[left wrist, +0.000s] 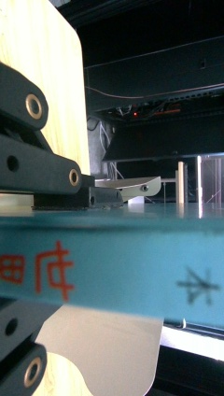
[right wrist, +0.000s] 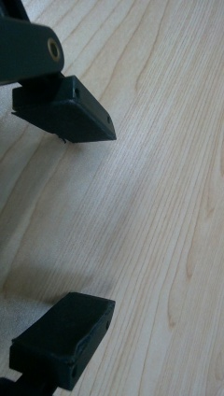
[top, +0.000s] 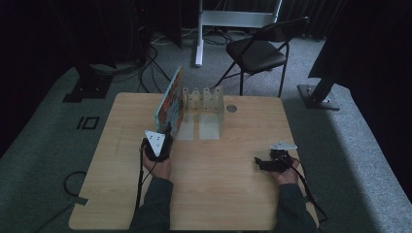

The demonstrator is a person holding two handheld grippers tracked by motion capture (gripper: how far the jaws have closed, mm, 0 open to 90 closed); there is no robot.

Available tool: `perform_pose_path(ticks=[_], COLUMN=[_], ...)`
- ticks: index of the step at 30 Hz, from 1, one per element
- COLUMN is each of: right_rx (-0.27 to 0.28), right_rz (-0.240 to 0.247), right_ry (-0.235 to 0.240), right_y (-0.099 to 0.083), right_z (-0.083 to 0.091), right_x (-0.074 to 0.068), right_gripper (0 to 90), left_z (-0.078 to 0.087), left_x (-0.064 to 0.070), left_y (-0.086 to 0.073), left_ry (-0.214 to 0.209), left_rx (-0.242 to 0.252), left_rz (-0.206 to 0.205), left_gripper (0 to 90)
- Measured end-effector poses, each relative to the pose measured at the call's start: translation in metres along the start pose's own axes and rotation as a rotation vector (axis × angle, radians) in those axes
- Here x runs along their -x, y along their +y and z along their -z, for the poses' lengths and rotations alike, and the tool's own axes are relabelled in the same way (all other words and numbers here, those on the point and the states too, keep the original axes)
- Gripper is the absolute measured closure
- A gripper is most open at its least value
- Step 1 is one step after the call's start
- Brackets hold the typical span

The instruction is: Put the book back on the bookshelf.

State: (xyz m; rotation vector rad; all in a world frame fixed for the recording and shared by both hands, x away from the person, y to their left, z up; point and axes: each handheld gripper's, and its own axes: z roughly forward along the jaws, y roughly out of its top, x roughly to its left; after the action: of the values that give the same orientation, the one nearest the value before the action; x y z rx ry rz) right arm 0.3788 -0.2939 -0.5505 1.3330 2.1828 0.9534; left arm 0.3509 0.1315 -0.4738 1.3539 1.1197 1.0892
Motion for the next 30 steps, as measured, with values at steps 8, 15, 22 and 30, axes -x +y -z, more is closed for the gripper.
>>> perform_pose_path(ticks=[8,15,22,30], right_rx=[0.0,0.0,0.0,0.001], right_rz=[0.0,0.0,0.001,-0.001], right_ry=[0.0,0.0,0.0,-0.001], right_y=[0.0,0.0,0.0,0.0], right_z=[0.0,0.0,0.0,0.0], right_x=[0.0,0.0,0.0,0.0], right_gripper=[16.0,16.0,16.0,16.0], left_z=[0.004,0.007,0.009,0.011], left_x=[-0.003,-0.005,-0.007,-0.01], left_y=[-0.005,-0.008,-0.01,-0.015], left_ry=[-0.001,-0.005,-0.009,-0.012], left_rx=[0.0,-0.003,-0.006,-0.016], left_rz=[0.01,0.014,0.02,0.028], left_gripper=[80.2,80.1,80.1,79.8])
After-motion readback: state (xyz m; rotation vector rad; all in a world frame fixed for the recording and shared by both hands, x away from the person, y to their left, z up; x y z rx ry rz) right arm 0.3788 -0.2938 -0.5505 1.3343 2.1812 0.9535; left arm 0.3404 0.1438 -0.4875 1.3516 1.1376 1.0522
